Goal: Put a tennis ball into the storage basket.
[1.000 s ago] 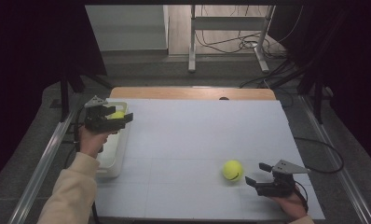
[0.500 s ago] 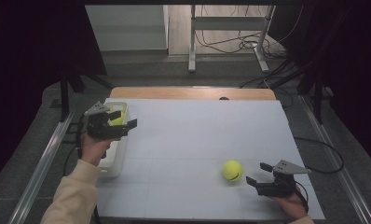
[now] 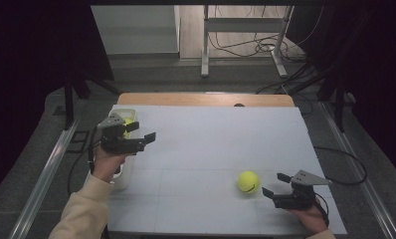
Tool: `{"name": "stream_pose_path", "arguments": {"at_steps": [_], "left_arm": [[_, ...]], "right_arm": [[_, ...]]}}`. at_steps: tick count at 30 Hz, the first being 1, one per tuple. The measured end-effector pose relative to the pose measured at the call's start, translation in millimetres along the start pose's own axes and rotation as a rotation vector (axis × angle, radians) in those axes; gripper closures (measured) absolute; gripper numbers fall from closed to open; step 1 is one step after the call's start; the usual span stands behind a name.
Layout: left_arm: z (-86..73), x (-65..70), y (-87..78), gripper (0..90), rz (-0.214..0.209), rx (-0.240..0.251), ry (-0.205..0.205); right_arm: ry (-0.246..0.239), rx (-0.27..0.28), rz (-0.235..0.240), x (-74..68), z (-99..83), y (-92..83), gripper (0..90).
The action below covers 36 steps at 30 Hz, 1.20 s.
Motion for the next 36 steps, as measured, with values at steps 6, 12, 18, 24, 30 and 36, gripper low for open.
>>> {"name": "stream_pose_path", "arguments": {"at_steps": [6, 12, 18, 24, 30, 36], "left_arm": [[-3.7, 17.0, 9.7, 16.9, -0.041, -0.009, 0.020], [-4.9, 34.7, 20.1, 16.9, -0.085, -0.021, 0.042], [-4.1, 48.5, 26.0, 16.9, -0.120, -0.022, 0.061], [-4.8, 59.4, 32.5, 16.8, -0.150, -0.025, 0.068], [-5.6, 69.1, 36.6, 16.8, -0.178, -0.028, 0.077], [-8.3, 73.7, 41.2, 16.9, -0.186, -0.031, 0.082]], "right_arm": [[-0.002, 0.002, -0.001, 0.4, 0.8, 0.5, 15.0], [0.004, 0.008, -0.006, 2.4, 1.6, 0.2, 15.1], [0.008, 0.007, -0.002, 3.2, 1.5, 0.8, 15.1], [0.010, 0.012, 0.003, 3.4, 1.9, 0.9, 15.2], [0.013, 0.011, 0.001, 4.2, 1.3, 0.6, 15.2], [0.013, 0.014, -0.003, 4.7, 2.5, 0.7, 15.3]]}}
Point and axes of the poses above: each handheld gripper's, and its own axes: y roughly forward along the jaws, z roughly out of its top, x roughly to its right, the point moved 8 cm from there along y, roughly forward along the jaws, and after that the axes turned 1 degree about -y, right-handed, at the moved point
